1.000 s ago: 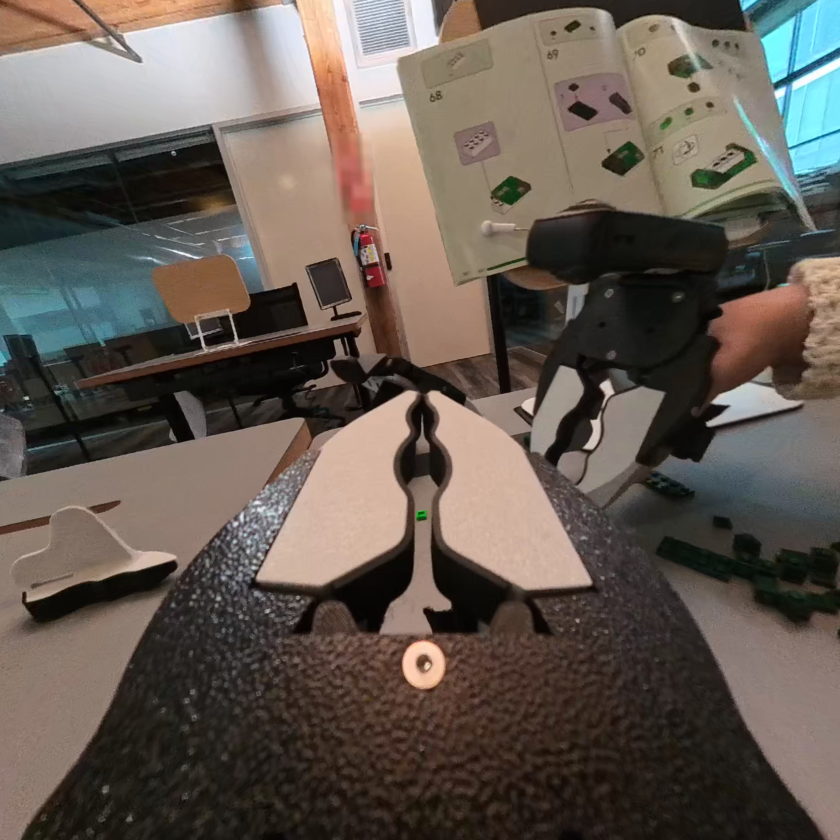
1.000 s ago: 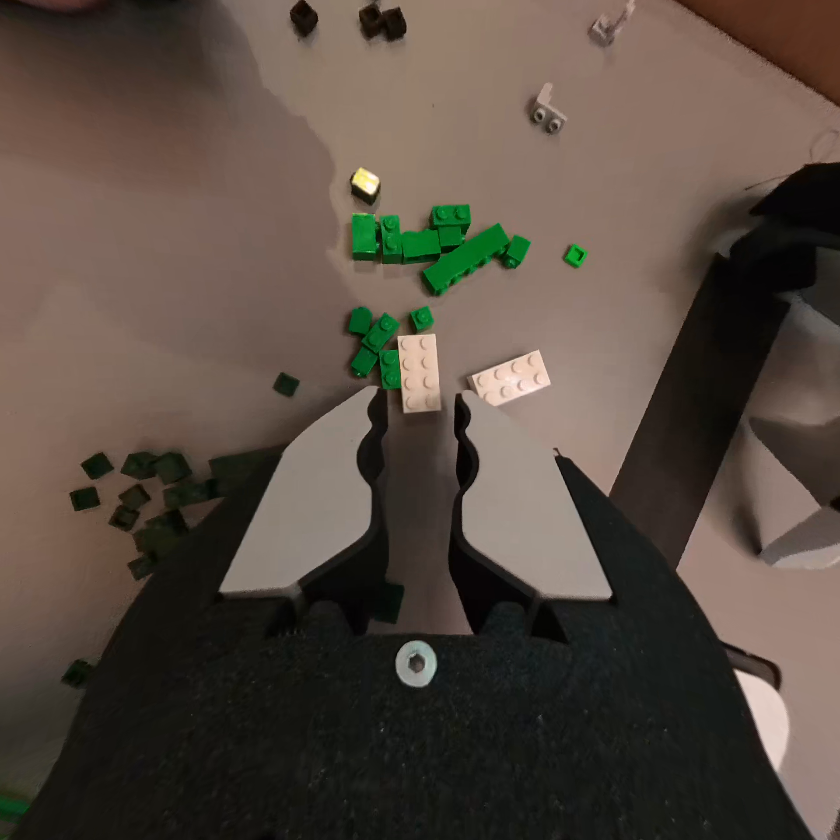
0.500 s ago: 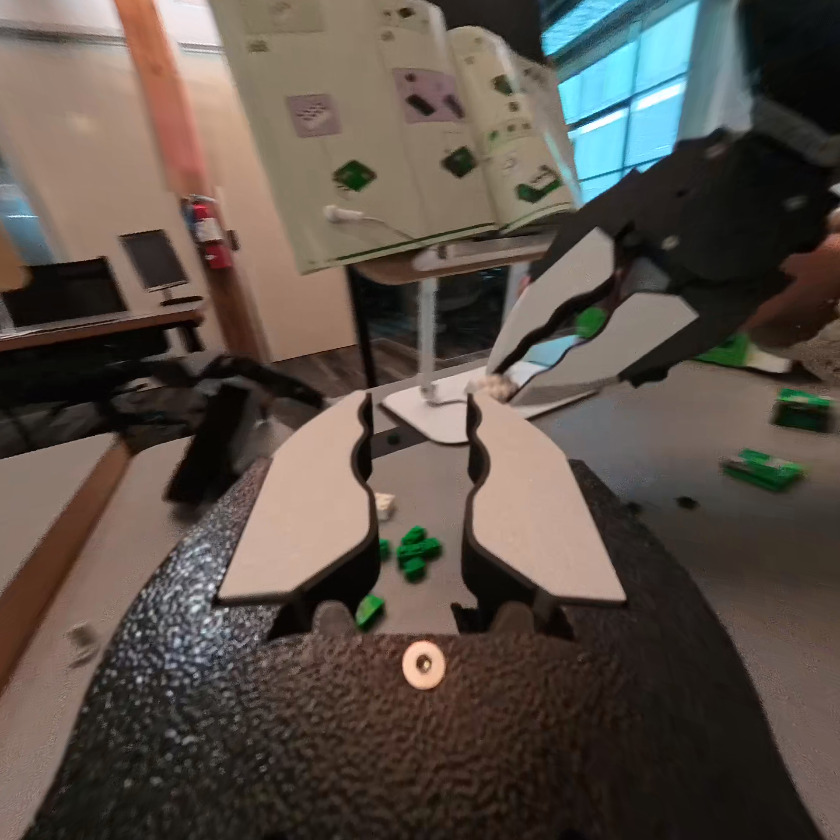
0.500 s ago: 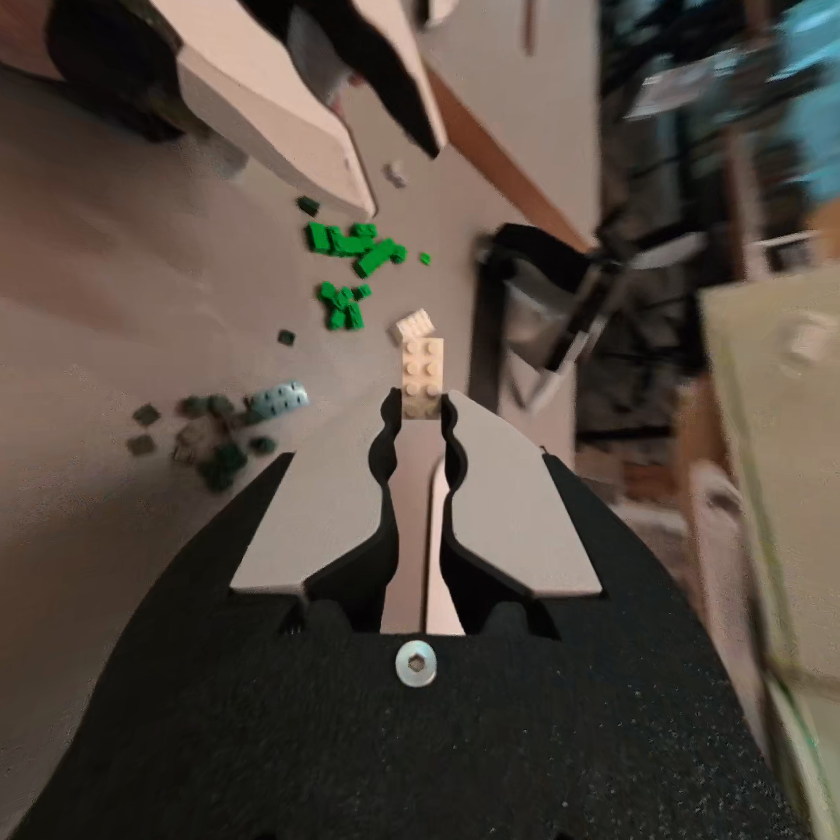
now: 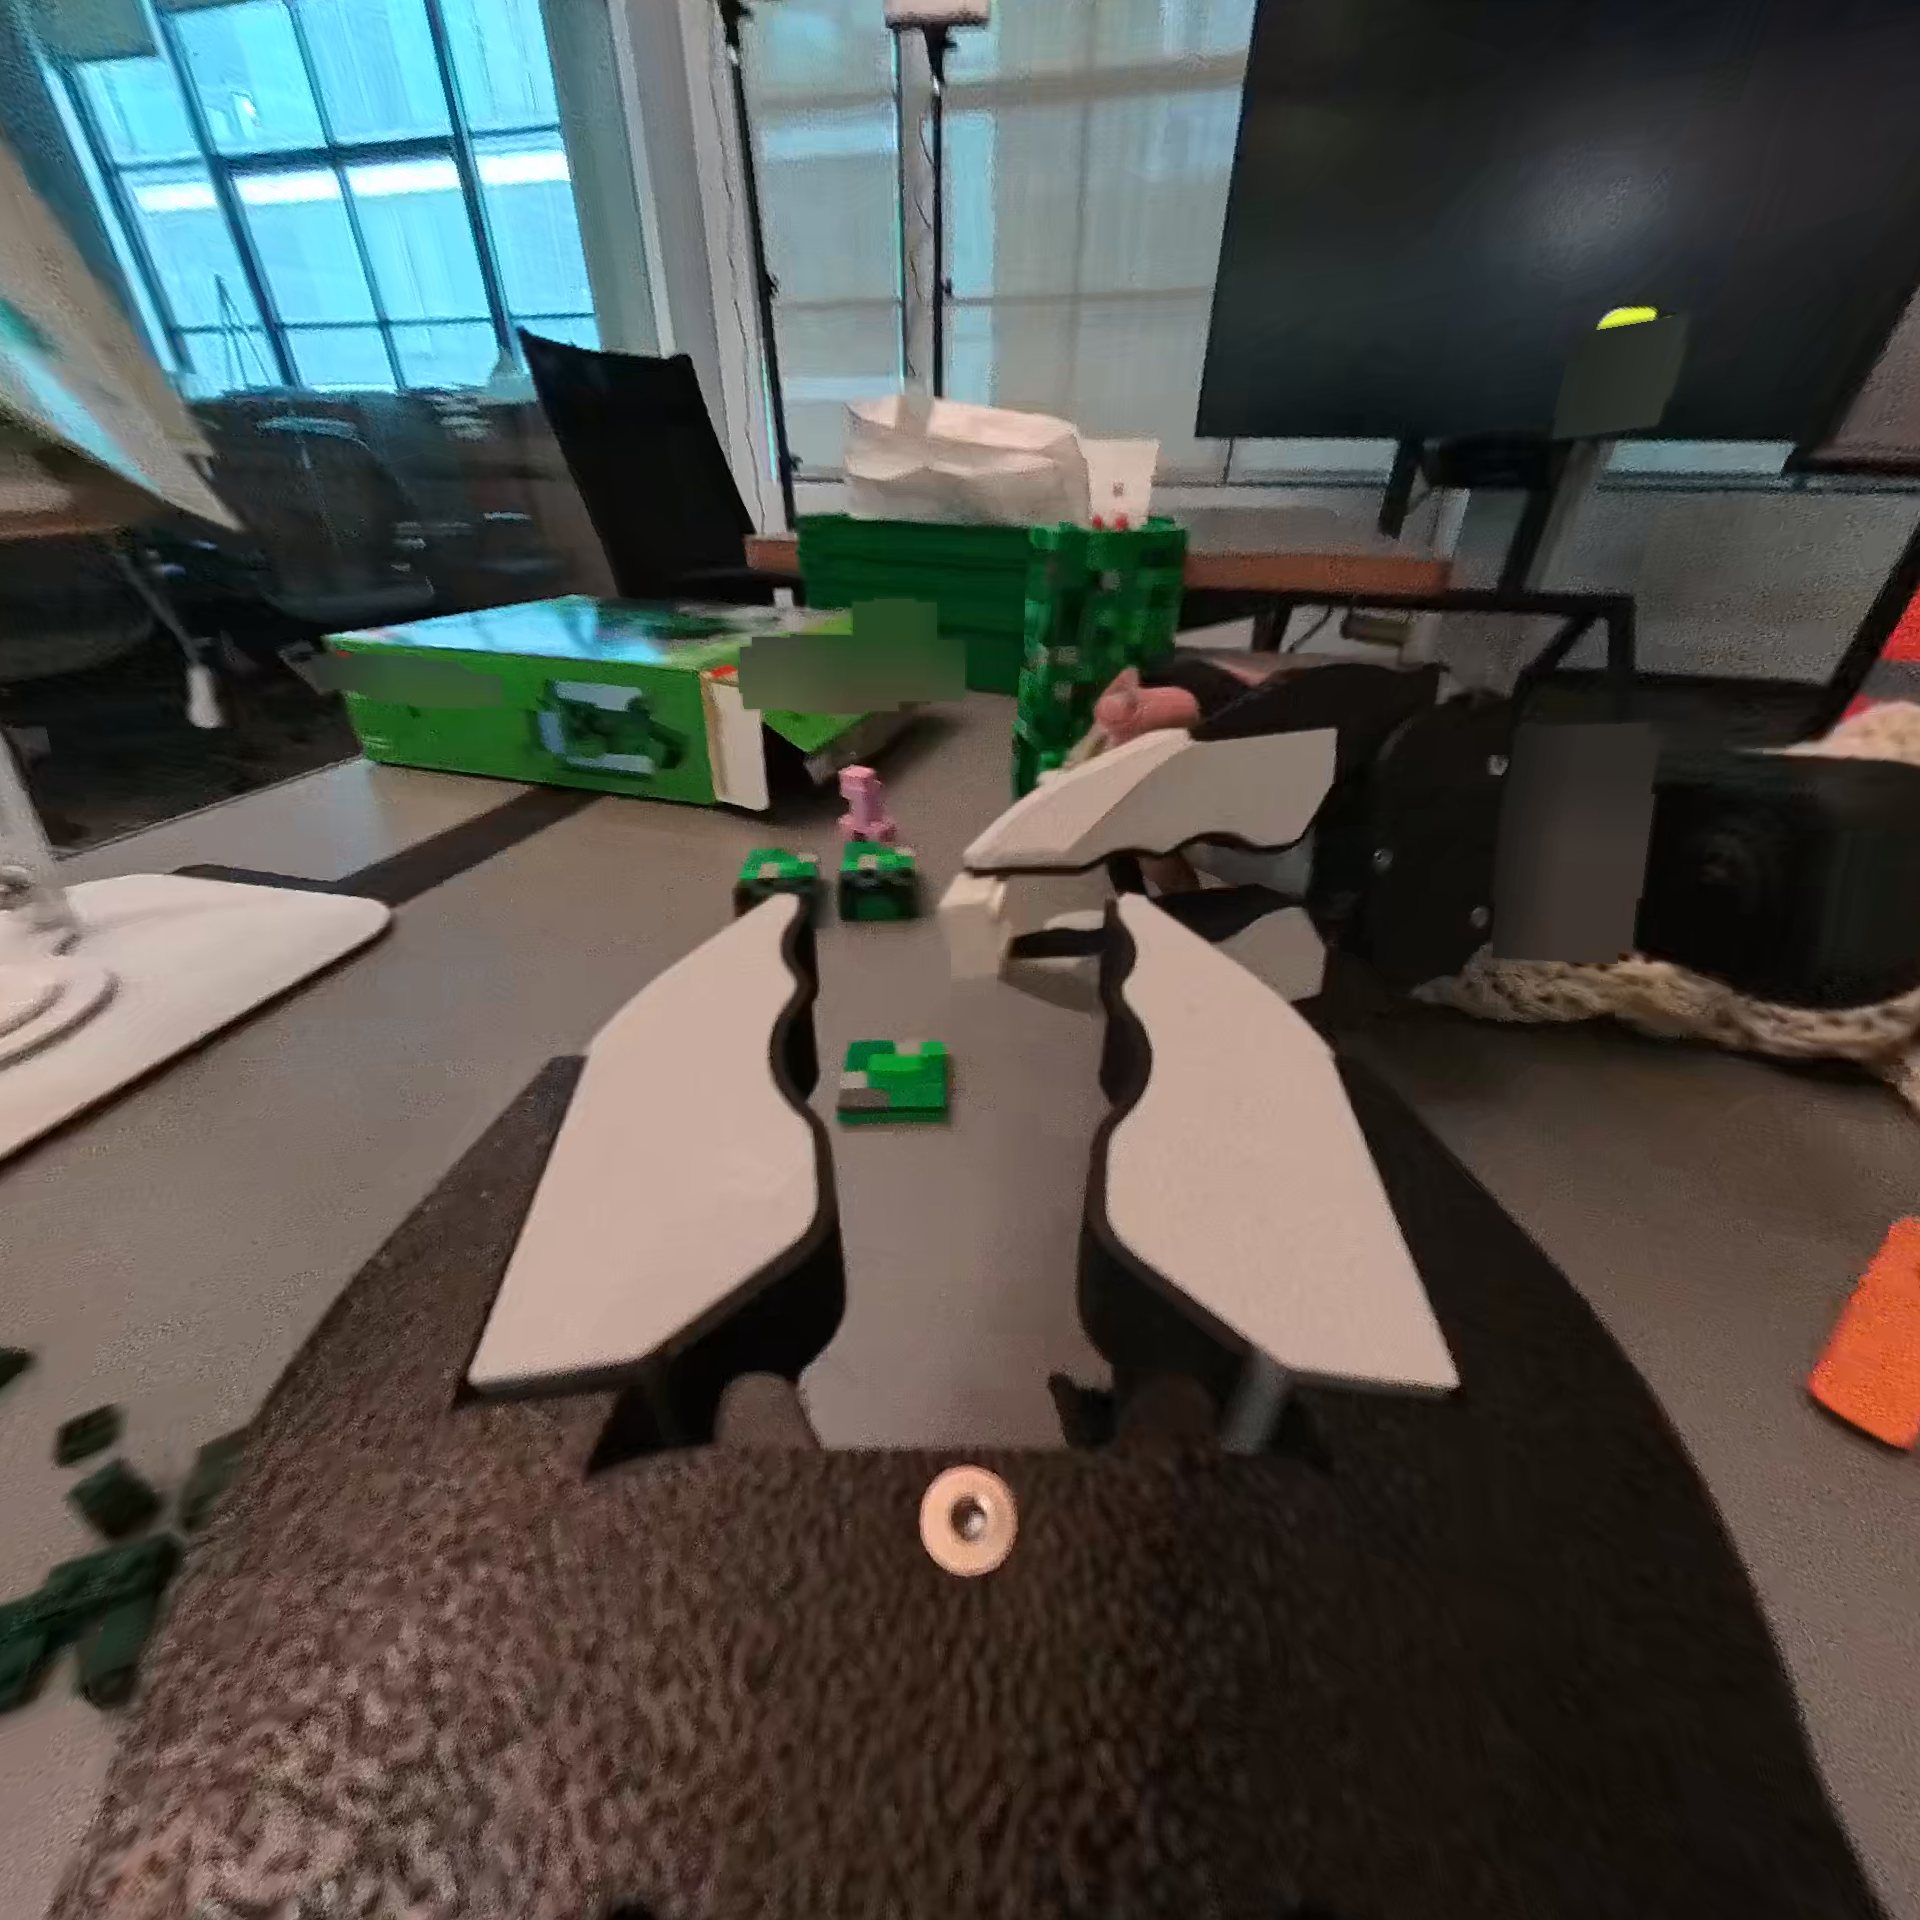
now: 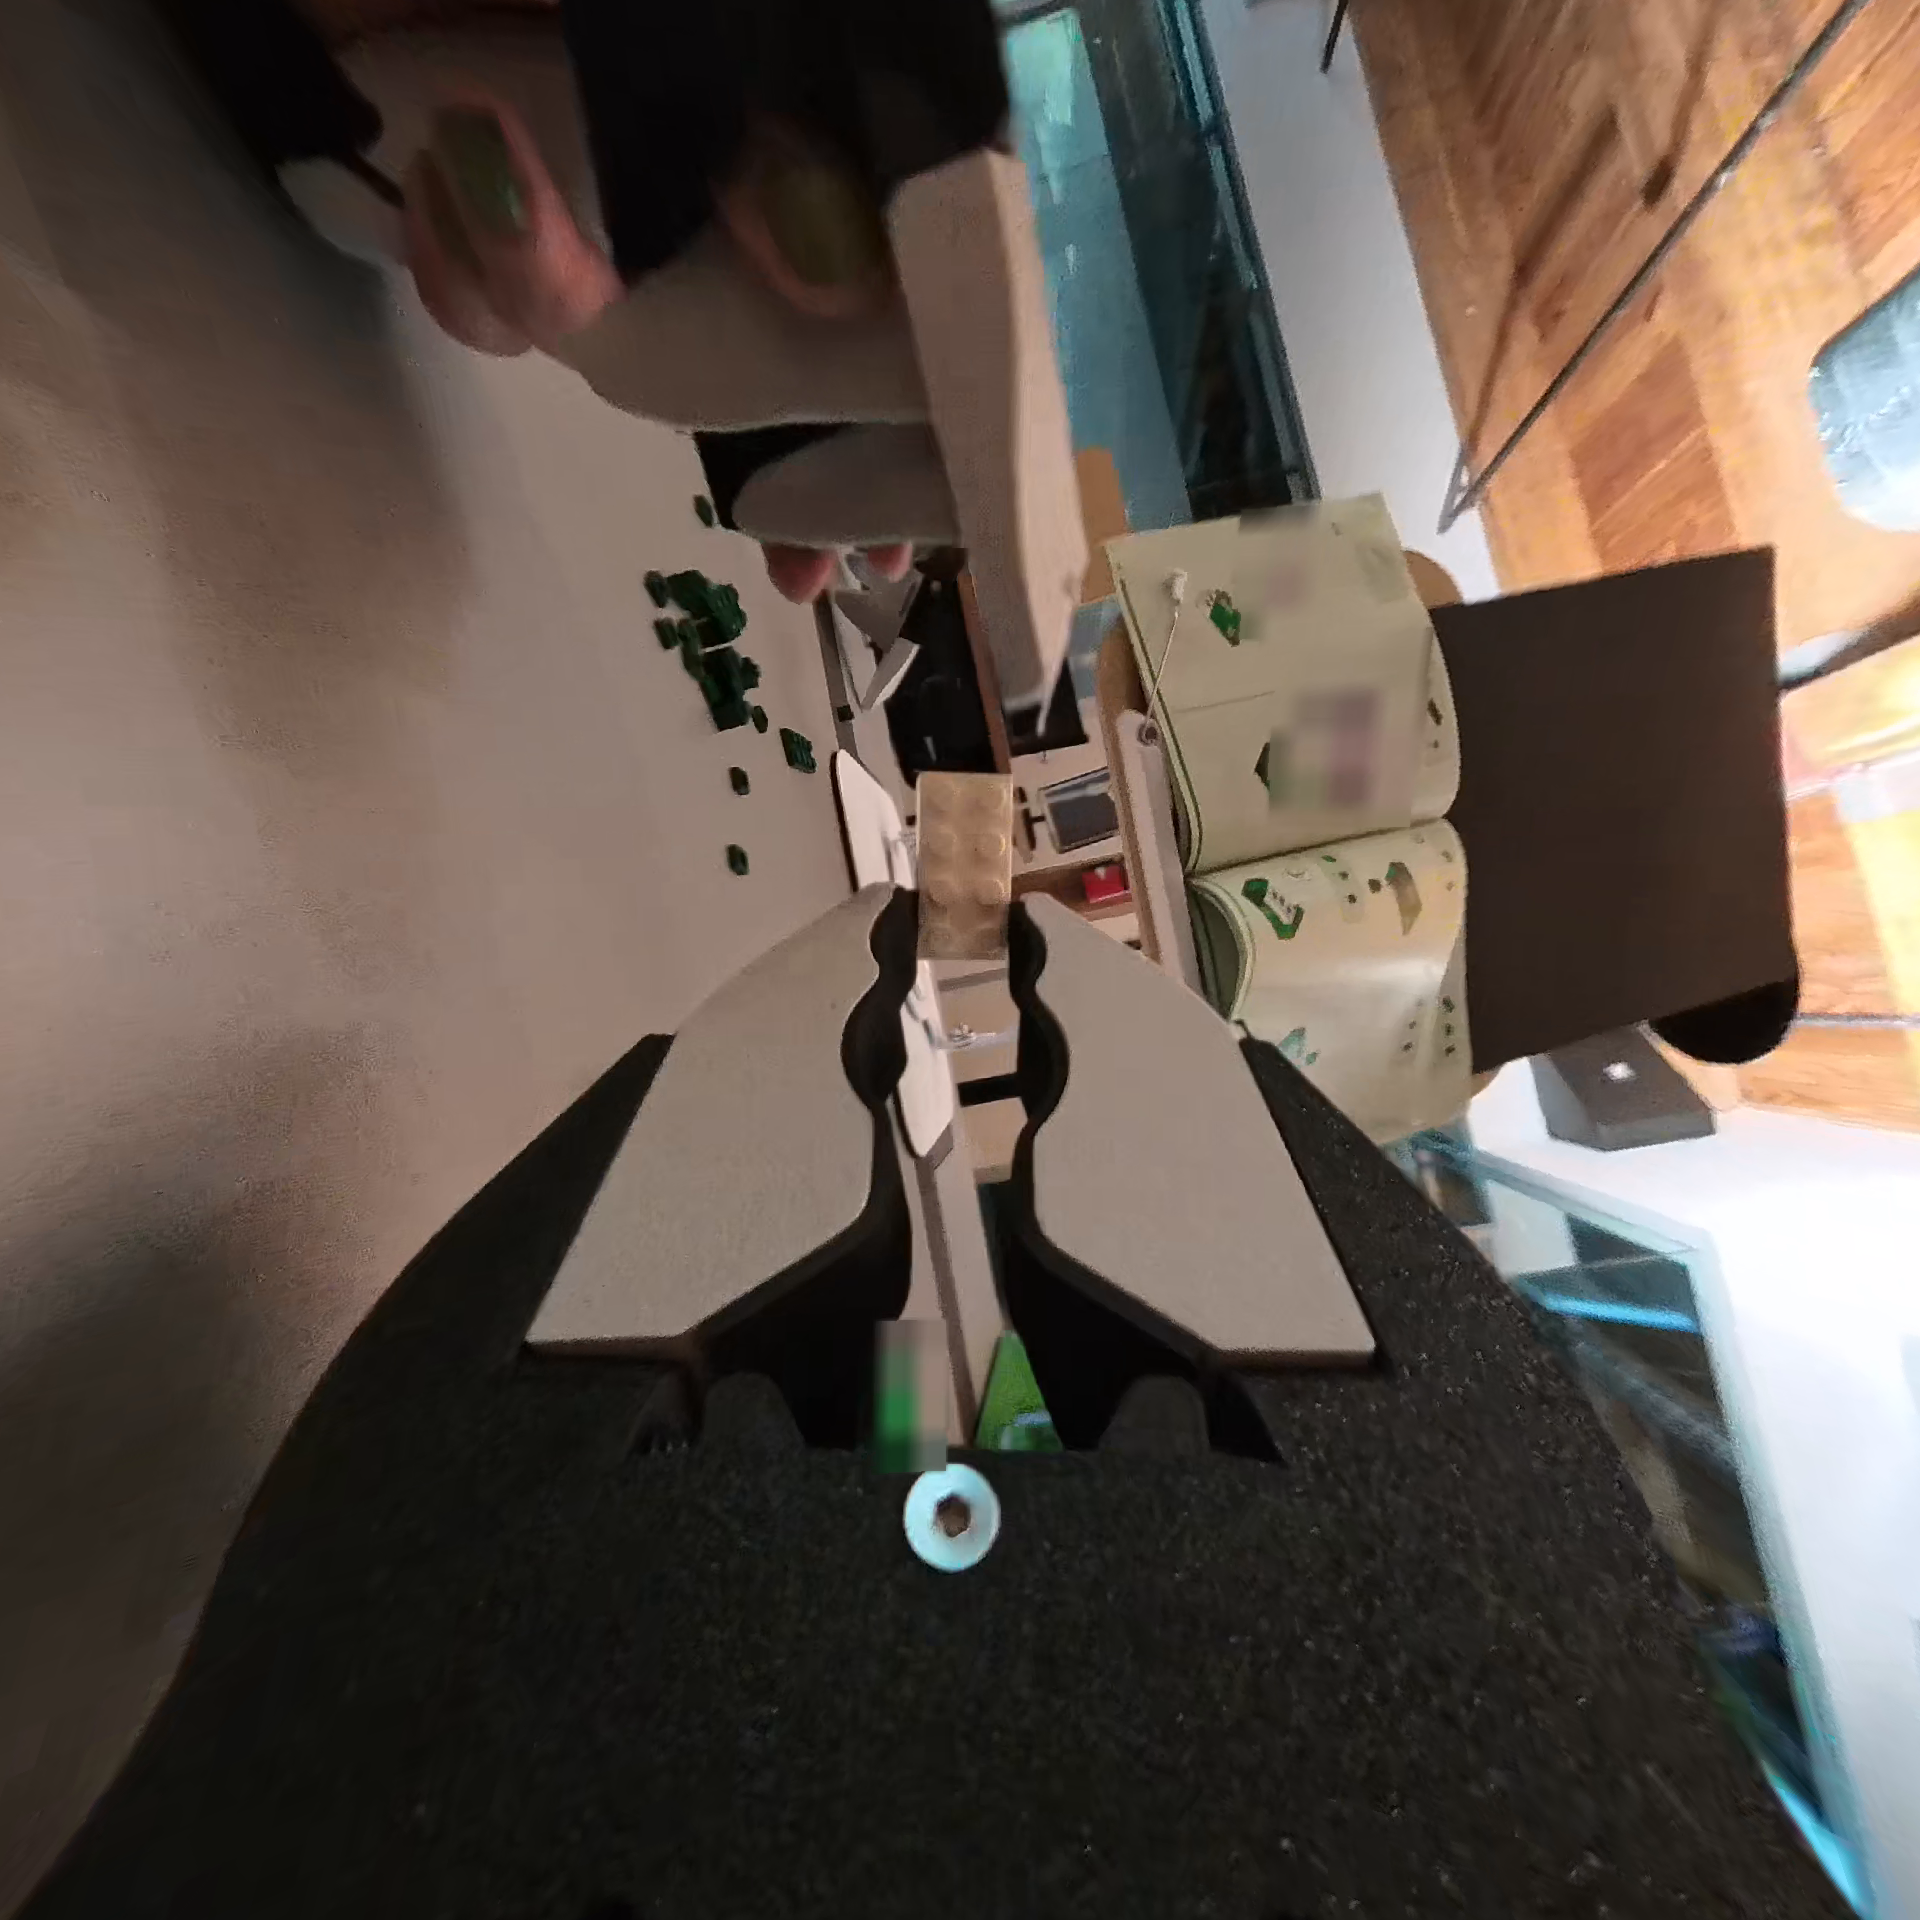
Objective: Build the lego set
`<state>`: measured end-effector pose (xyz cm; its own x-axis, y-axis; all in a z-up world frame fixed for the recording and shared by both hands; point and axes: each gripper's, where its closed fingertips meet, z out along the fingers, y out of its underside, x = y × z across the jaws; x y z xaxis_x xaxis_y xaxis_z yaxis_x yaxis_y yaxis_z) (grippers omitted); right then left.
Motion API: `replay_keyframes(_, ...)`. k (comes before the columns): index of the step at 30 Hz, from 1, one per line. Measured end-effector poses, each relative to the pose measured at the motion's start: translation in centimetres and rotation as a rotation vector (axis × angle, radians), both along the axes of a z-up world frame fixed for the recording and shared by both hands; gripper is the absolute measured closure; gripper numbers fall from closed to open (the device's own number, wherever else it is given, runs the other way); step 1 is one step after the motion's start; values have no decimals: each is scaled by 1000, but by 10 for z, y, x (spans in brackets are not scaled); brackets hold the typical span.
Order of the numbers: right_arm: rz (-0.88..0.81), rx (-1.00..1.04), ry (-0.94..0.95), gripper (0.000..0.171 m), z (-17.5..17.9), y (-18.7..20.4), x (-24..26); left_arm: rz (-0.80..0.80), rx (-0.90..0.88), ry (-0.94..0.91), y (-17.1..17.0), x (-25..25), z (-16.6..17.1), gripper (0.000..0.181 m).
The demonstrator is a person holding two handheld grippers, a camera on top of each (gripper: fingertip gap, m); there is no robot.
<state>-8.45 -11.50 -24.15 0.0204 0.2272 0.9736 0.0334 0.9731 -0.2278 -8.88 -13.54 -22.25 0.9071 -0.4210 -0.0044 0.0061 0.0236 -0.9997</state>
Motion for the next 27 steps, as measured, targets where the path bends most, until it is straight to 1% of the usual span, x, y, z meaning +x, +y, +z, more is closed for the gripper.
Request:
replay_keyframes(2,0,66,19,155,-2,-4,0,15,-31,48,-1,9,-6,136)
replay_keyframes(6,31,64,40,155,2,-12,3,45,-70,120,-4,16,-14,138)
replay_keyframes(9,48,125,40,155,0,-17,7,34,-74,138,-5,19,-16,142)
replay_keyframes(10,45,151,36,155,-2,-18,7,34,-68,138,-5,19,-15,146)
replay_keyframes(13,50,179,23,155,-6,-19,9,9,-61,133,-7,21,-14,169)
replay_keyframes(15,58,176,14,155,-8,-20,9,-12,-69,118,-8,22,-14,174)
replay_keyframes(16,67,190,31,155,-6,-22,11,-32,-57,116,-11,23,-13,181)
replay_keyframes(18,60,196,48,154,-3,-21,12,-21,-23,163,-14,19,-12,181)
replay_keyframes(19,52,162,40,153,-3,-17,12,2,-10,206,-14,15,-13,181)
replay_keyframes(21,35,14,16,153,-2,-3,12,50,12,315,-14,8,-17,181)
replay_keyframes(23,67,-239,-66,153,-4,7,13,81,39,403,-15,6,-18,181)
replay_keyframes(25,194,-582,-213,154,-7,-1,17,95,73,460,-15,8,-16,181)
replay_keyframes(26,235,-733,-255,154,-5,-2,19,105,81,476,-15,8,-16,181)
replay_keyframes(27,240,-815,-249,154,0,2,20,110,79,476,-14,9,-17,181)
